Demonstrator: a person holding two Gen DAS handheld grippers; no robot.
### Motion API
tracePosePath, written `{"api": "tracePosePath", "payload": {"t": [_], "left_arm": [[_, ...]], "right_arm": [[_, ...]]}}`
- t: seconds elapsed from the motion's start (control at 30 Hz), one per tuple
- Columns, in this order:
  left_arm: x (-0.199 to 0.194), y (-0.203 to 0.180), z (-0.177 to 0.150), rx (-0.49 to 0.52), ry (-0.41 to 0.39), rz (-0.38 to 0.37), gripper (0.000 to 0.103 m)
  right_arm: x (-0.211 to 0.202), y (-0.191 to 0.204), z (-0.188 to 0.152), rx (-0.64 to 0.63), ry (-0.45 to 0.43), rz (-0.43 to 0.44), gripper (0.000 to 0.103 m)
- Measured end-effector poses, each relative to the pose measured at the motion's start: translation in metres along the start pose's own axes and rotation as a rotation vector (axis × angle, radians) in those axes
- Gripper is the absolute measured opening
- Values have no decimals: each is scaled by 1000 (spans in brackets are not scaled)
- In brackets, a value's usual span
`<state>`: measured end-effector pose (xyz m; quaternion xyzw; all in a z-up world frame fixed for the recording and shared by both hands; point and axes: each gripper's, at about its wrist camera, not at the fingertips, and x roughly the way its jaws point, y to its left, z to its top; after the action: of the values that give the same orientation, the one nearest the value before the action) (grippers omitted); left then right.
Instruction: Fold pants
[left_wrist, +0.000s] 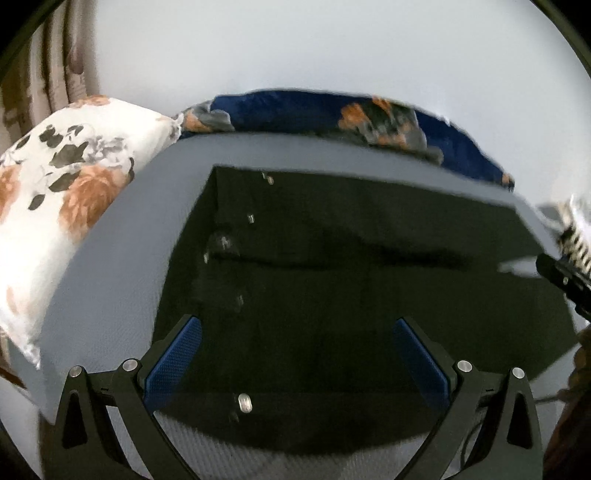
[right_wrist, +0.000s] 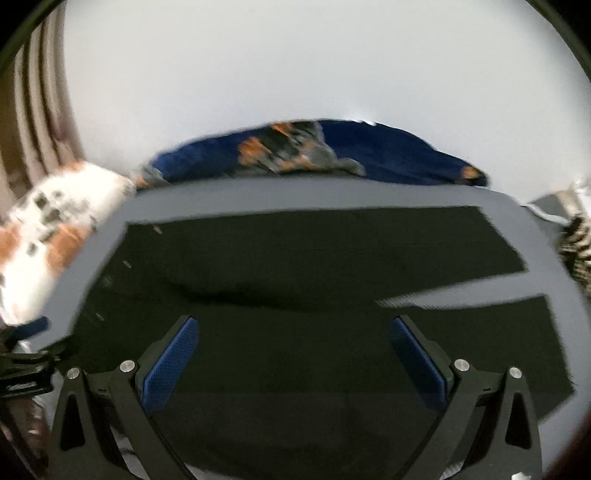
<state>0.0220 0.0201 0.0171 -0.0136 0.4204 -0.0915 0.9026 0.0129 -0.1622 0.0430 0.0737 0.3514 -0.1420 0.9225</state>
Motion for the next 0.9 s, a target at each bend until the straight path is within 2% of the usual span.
{"api": "tracePosePath", "payload": {"t": [0.2,0.47,0.5,0.6,0.77,0.83,0.9], "left_arm": [[23,40,48,-36,-34,26,103],[85,103,108,-160,26,-18,100],[94,108,115,-166,35,-37,94],[124,121,132,-196,81,-92,84],[170,142,147,-279,176,-208,67],[187,150,148,-332,223,-276,64],[198,156,148,-369,255,-312,60]], "right_arm": [[35,-8,36,55,-5,41,103],[100,-3,64,24,78,92,103],[108,-2,66,15,90,99,103],[134,0,72,15,134,145,103],[175,0,85,42,192,175,103],[189,-3,90,66,208,183,103],[200,-4,93,77,219,182,103]]}}
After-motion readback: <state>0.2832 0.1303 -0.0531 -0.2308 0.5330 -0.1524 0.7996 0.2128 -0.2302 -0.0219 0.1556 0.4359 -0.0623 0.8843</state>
